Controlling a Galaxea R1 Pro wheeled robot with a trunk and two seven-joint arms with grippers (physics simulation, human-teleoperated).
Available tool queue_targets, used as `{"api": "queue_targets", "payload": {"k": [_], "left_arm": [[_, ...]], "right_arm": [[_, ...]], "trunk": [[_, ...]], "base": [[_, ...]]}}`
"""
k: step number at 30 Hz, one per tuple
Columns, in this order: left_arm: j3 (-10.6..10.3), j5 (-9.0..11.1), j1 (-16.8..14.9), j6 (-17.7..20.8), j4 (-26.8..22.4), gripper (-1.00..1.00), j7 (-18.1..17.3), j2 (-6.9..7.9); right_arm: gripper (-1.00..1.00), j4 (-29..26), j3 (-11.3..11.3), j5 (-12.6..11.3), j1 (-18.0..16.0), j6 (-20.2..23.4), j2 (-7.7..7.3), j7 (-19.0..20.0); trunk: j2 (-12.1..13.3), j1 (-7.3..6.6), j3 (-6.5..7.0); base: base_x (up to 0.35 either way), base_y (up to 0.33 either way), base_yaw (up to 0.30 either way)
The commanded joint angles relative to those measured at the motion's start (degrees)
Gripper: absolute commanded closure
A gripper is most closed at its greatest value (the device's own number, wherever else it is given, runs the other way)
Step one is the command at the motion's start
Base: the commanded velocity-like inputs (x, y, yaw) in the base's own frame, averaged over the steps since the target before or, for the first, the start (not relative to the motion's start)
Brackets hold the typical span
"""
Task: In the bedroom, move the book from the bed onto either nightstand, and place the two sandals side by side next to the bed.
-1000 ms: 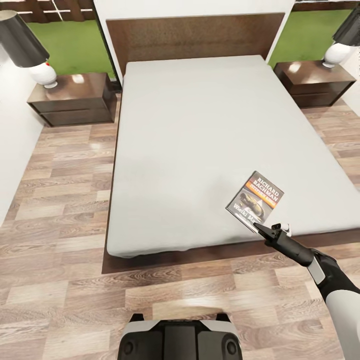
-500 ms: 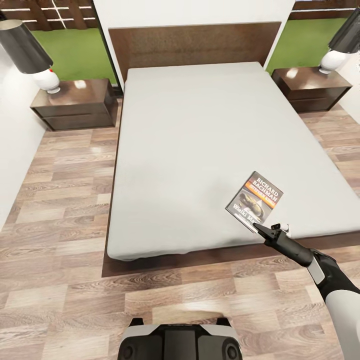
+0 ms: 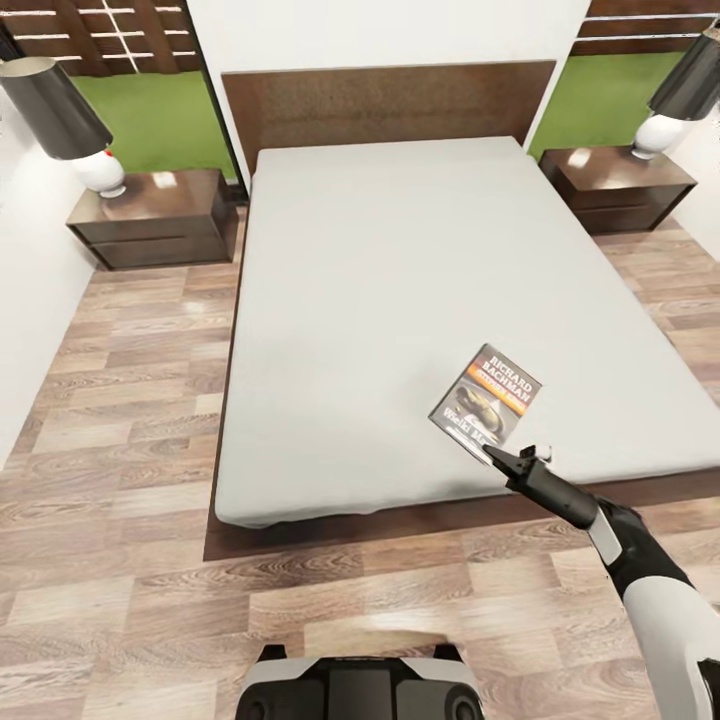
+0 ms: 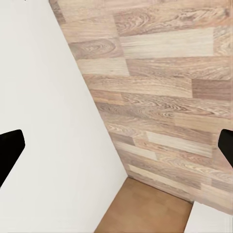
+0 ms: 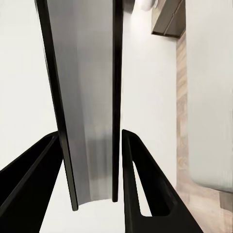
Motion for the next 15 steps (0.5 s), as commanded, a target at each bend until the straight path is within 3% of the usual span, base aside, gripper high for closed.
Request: {"api": "queue_targets", "payload": {"k": [1, 5, 12, 15], "left_arm": [[-0.02, 0.47, -0.01, -0.31, 0.03, -1.0, -0.04, 0.0], [-0.02, 0.47, -0.01, -0.37, 0.04, -1.0, -0.04, 0.0], [-0.08, 0.47, -0.01, -0.46, 0.03, -1.0, -0.03, -0.04], [-0.12, 0.47, -0.01, -0.47, 0.02, -1.0, -0.04, -0.06]], "right_arm": [[1.0, -0.21, 0.01, 0.11, -0.03, 0.62, 0.71, -0.62], [1.0, -0.64, 0.5, 0.42, -0.04, 0.67, 2.01, -2.66], [1.0, -2.08, 3.9, 0.88, -0.11, 0.92, 5.26, -8.03], [1.0, -2.24, 4.75, 0.93, -0.12, 0.97, 5.82, -8.63]], "trunk": [[-0.08, 0.03, 0.03], [-0.08, 0.03, 0.4], [-0.08, 0.03, 1.05], [-0.08, 0.03, 1.33]], "base": [[0.0, 0.0, 0.0], [0.0, 0.0, 0.0], [0.0, 0.0, 0.0], [0.0, 0.0, 0.0]]}}
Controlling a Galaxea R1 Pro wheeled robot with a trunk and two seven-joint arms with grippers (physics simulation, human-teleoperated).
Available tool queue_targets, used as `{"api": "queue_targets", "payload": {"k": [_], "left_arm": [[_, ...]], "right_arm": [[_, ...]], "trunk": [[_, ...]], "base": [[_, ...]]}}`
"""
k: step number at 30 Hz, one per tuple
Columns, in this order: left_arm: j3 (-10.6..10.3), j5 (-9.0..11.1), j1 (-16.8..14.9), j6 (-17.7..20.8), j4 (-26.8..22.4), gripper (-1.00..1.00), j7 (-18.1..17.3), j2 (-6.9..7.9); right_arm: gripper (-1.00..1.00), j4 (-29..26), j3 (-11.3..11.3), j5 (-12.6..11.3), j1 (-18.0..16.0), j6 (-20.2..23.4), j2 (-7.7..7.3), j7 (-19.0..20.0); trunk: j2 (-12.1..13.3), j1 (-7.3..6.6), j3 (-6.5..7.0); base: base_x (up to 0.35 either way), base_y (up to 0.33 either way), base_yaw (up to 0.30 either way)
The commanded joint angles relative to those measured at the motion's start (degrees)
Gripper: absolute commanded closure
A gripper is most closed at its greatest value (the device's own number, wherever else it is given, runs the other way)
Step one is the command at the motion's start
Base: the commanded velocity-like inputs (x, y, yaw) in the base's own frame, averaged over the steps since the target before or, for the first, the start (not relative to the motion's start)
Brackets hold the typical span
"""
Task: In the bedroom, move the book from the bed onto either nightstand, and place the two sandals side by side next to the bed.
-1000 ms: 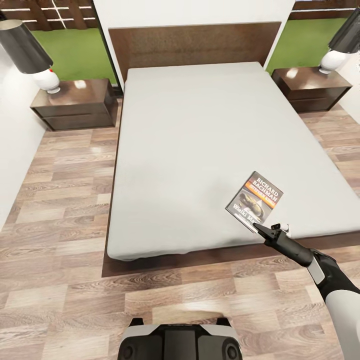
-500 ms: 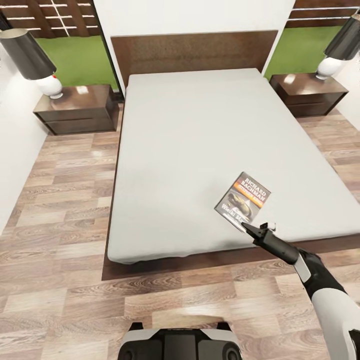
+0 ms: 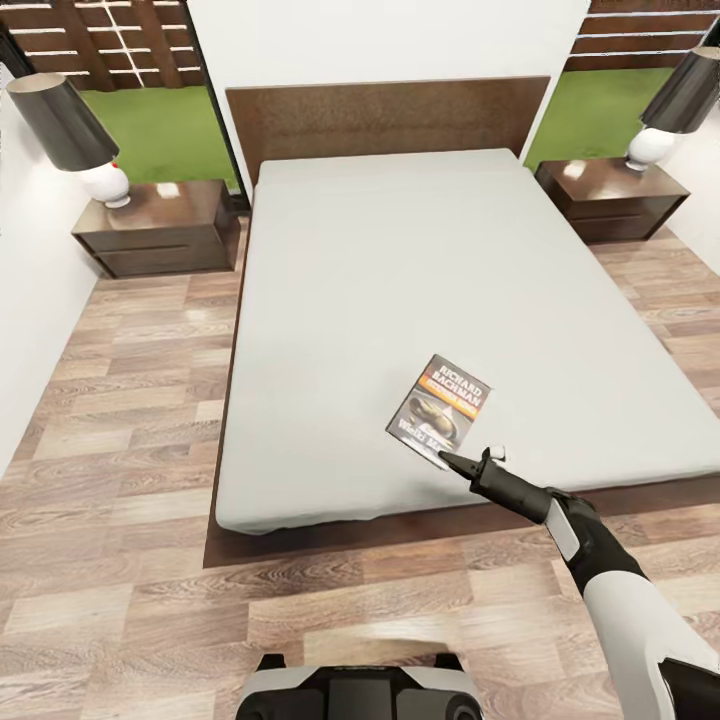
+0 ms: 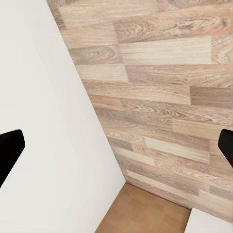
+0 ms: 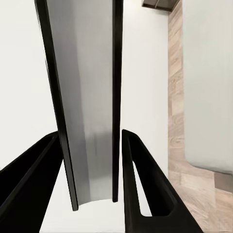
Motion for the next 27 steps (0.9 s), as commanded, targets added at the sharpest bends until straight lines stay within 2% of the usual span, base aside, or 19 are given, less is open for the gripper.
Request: {"api": "queue_targets", "payload": {"k": [1, 7, 27], "left_arm": [[-0.03, 0.47, -0.02, -0.27, 0.04, -1.0, -0.02, 0.0], [-0.08, 0.47, -0.02, -0.31, 0.04, -1.0, -0.05, -0.01], [-0.13, 0.47, -0.02, -0.9, 0.03, -1.0, -0.02, -0.03]], "right_arm": [[1.0, 0.0, -0.07, -0.15, -0.03, 0.51, 0.0, 0.07], [1.0, -0.2, 1.19, -0.07, -0.01, 0.77, 0.72, -0.77], [1.0, -0.22, 1.42, -0.08, 0.37, 2.25, 0.78, -0.92]], "trunk": [[-0.08, 0.03, 0.03], [-0.08, 0.03, 0.59], [-0.08, 0.03, 2.44]], "base": [[0.0, 0.0, 0.0], [0.0, 0.0, 0.0], [0.0, 0.0, 0.0]]}}
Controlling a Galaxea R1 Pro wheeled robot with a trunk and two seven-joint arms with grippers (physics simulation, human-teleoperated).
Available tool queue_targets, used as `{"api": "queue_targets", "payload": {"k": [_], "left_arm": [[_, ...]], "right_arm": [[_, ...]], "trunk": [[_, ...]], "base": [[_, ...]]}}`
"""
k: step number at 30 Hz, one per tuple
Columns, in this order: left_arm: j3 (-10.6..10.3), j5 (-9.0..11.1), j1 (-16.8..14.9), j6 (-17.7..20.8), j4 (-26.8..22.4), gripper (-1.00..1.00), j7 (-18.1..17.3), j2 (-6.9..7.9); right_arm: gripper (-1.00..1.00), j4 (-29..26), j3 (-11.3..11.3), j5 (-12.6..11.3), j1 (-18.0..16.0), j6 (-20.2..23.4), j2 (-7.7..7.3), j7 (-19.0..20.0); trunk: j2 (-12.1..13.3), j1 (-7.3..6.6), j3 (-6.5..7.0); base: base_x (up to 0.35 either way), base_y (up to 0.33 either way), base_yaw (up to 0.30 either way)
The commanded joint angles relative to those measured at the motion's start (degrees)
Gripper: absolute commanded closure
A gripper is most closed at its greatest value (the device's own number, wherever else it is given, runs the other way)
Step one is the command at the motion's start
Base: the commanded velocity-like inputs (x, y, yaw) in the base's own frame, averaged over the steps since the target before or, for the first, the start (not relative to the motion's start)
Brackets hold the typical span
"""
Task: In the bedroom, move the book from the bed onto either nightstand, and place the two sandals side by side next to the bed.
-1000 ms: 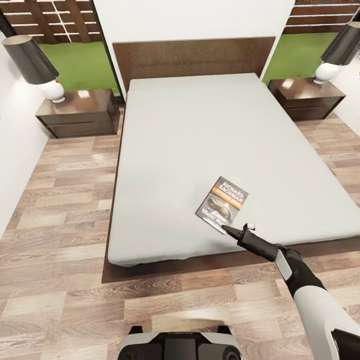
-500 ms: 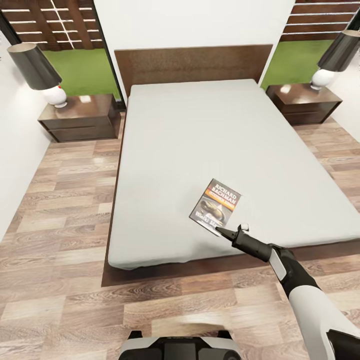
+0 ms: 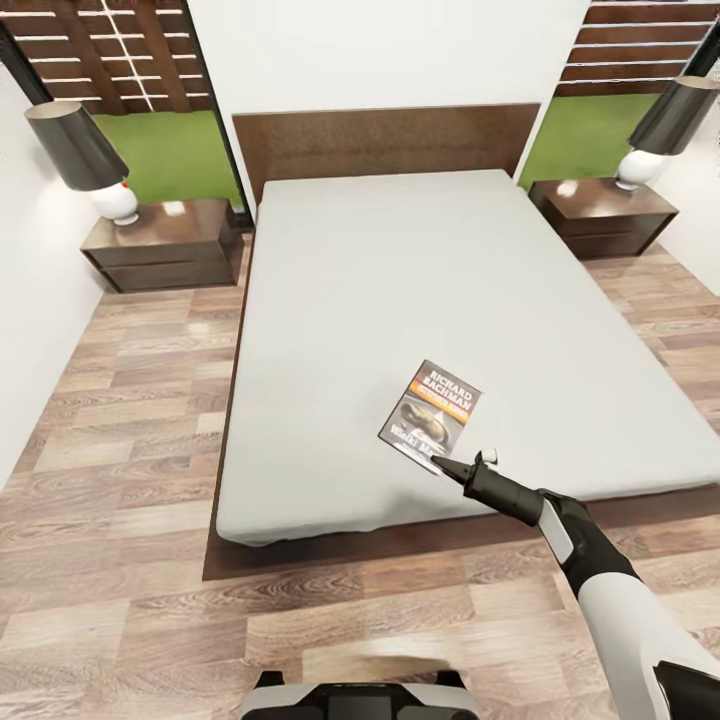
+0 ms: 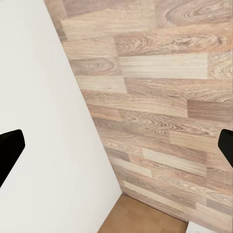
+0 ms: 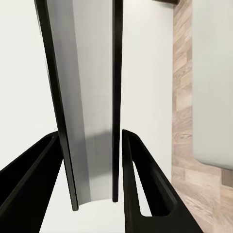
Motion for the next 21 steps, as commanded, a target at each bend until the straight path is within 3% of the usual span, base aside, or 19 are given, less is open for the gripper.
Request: {"api": "queue_targets", "payload": {"k": [1, 11, 21], "left_arm": [[-0.04, 0.47, -0.02, -0.54, 0.06, -1.0, -0.02, 0.0], [-0.02, 0.46, -0.02, -1.7, 0.12, -1.0, -0.06, -0.34], [-0.01, 0.56, 0.75, -2.11, 0.05, -1.0, -0.08, -1.82]], "right_arm": [[1.0, 0.02, -0.04, -0.14, 0.0, 0.5, -0.03, 0.07], [1.0, 0.11, -0.02, -0.11, 0.06, 0.57, 0.05, 0.0], [1.0, 0.12, -0.01, -0.07, 0.08, 0.61, 0.08, -0.04]], "trunk": [[-0.08, 0.03, 0.03], [-0.08, 0.03, 0.95], [-0.08, 0.03, 1.88]], "base": [[0.0, 0.0, 0.0], [0.0, 0.0, 0.0], [0.0, 0.0, 0.0]]}}
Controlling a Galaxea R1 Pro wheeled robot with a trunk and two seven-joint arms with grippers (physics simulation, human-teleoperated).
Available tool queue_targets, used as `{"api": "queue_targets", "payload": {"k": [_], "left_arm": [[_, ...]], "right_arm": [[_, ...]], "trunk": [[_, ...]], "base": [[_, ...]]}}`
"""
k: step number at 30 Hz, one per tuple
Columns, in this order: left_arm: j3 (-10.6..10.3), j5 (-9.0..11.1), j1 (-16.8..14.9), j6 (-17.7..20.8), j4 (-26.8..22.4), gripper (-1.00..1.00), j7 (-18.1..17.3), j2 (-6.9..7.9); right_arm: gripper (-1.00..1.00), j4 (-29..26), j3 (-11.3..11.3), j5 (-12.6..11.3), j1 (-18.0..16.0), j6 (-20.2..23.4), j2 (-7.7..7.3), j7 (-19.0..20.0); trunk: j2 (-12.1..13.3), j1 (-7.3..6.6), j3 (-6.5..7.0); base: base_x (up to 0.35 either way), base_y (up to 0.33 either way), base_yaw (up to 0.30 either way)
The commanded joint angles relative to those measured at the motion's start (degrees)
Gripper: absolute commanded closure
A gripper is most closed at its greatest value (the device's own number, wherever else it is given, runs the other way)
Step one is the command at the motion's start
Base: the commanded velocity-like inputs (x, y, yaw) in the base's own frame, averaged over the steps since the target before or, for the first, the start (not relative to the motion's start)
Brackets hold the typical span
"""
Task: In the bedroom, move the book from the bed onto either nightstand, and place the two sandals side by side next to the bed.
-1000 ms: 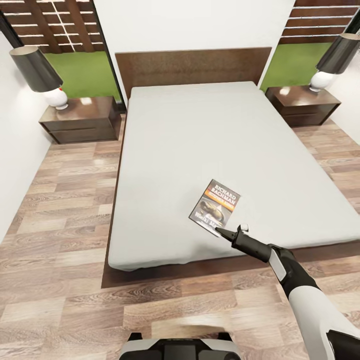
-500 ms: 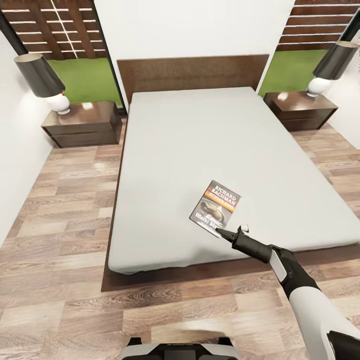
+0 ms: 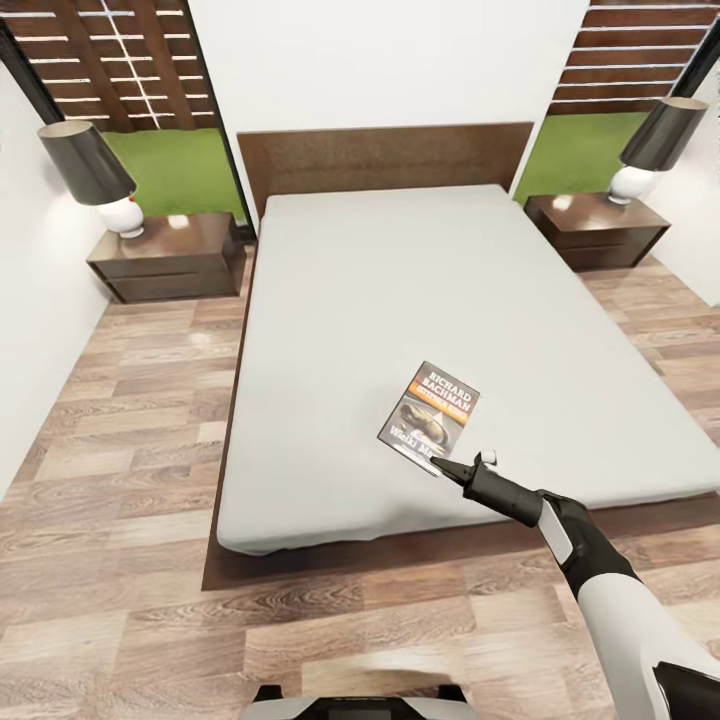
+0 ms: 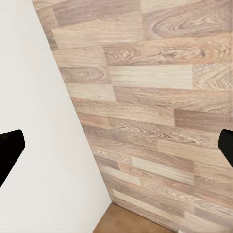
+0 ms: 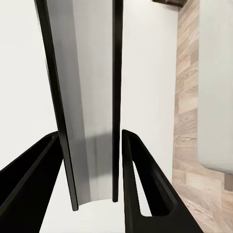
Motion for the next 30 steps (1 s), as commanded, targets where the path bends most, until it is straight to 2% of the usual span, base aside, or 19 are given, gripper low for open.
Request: {"api": "queue_targets", "payload": {"k": [1, 17, 30], "left_arm": [[-0.04, 0.49, 0.05, -0.28, 0.02, -1.0, -0.04, -0.08], [-0.04, 0.45, 0.31, -0.2, 0.04, -1.0, 0.04, -0.71], [0.03, 0.39, 0.28, 0.2, 0.05, -1.0, 0.01, -2.06]], "right_arm": [[1.0, 0.02, -0.04, -0.13, -0.03, 0.49, -0.01, 0.07], [1.0, 0.03, -0.15, -0.07, -0.02, 0.48, -0.33, 0.08], [1.0, 0.03, 0.06, 0.02, -0.02, 0.46, -0.1, 0.01]], "trunk": [[-0.08, 0.03, 0.03], [-0.08, 0.03, 1.51], [-0.08, 0.03, 2.71]], "base": [[0.0, 0.0, 0.0], [0.0, 0.0, 0.0], [0.0, 0.0, 0.0]]}}
